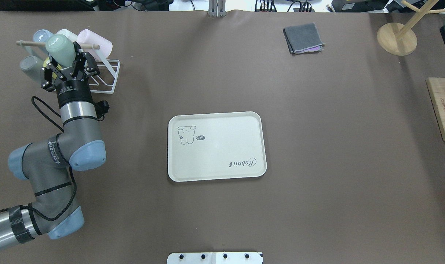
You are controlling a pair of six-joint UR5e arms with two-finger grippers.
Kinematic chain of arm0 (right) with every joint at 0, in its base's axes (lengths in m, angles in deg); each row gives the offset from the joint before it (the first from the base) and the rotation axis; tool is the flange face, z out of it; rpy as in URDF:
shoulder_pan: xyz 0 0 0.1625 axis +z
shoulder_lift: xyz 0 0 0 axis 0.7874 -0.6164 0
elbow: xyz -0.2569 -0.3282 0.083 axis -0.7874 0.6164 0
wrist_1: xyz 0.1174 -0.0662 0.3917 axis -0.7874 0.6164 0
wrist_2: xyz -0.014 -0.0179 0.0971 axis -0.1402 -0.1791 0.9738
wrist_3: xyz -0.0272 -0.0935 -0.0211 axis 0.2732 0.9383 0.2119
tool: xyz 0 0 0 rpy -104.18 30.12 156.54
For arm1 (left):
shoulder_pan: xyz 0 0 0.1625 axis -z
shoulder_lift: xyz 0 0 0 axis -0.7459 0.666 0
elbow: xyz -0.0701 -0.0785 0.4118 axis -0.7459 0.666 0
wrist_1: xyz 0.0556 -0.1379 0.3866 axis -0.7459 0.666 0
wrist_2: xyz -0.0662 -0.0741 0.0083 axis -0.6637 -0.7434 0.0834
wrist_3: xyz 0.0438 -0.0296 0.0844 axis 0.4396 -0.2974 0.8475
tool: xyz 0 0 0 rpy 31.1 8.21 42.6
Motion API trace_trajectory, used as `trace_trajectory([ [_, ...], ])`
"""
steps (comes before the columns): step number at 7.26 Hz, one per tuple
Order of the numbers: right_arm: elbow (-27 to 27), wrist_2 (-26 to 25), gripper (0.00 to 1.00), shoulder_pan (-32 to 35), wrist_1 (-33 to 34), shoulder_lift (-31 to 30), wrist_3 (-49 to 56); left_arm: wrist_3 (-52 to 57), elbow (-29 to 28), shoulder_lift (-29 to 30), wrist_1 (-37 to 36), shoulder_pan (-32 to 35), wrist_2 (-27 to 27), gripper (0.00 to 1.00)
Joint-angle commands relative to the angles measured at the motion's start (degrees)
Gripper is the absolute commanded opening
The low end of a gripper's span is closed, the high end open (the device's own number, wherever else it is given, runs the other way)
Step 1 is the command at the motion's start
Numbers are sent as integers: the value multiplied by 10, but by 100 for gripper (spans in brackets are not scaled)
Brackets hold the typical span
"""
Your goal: Pick up and place green cup on tray
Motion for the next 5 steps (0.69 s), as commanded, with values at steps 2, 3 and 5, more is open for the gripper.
trace_trajectory([
  [2,-1,-3,100,13,2,-12,7,-51,28,36,141,9,-149,0],
  [3,1,-1,100,13,2,-13,7,-177,17,58,154,28,-237,0],
  [5,-4,1,100,12,-6,-20,10,-417,8,113,156,39,-393,0],
])
